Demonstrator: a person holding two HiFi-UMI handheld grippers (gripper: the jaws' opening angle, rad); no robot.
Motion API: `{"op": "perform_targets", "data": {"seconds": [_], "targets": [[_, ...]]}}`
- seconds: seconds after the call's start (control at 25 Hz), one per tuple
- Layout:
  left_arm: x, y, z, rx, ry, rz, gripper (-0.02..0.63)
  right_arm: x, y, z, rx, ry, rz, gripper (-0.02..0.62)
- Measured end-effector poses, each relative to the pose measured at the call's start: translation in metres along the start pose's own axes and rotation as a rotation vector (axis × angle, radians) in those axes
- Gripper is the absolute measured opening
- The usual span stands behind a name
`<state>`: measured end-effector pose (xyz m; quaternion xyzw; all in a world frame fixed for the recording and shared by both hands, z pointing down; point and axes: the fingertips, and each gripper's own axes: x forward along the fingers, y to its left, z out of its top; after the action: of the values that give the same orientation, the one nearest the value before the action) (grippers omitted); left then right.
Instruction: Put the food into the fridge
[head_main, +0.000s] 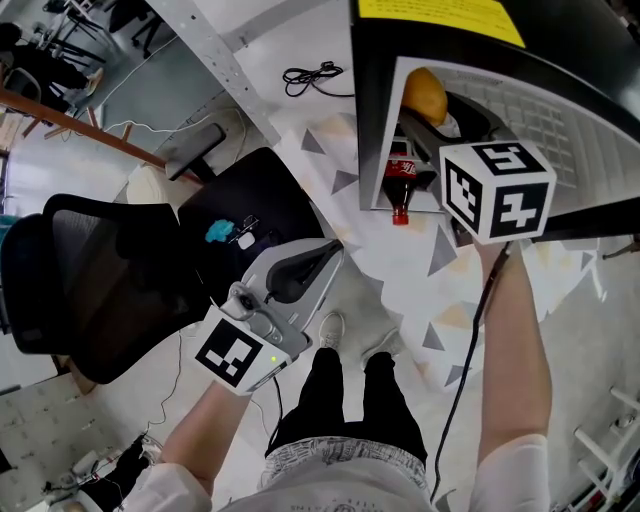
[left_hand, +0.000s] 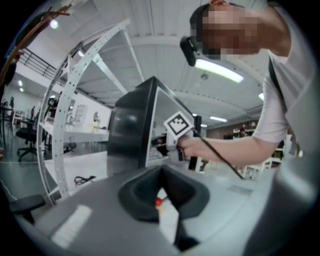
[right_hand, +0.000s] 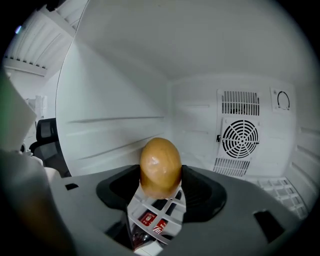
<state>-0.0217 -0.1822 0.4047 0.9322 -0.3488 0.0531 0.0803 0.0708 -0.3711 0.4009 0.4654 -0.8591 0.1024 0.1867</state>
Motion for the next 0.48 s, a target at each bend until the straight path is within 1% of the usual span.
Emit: {"op": "perform_targets", "data": {"seconds": [0.24, 0.48], "targets": [[-0.0029, 0.0037, -0.0071, -0.008, 0.011, 0.003, 0.006, 0.0035, -0.0012, -0.0011, -0.035, 0.042, -0.020, 0.264], [-0.0038, 0.0030, -0.0055, -0.006, 0.006, 0.000, 0.006, 0.0085, -0.0021, -0.0070, -0.055, 0.081, -0.035, 0.264]]}}
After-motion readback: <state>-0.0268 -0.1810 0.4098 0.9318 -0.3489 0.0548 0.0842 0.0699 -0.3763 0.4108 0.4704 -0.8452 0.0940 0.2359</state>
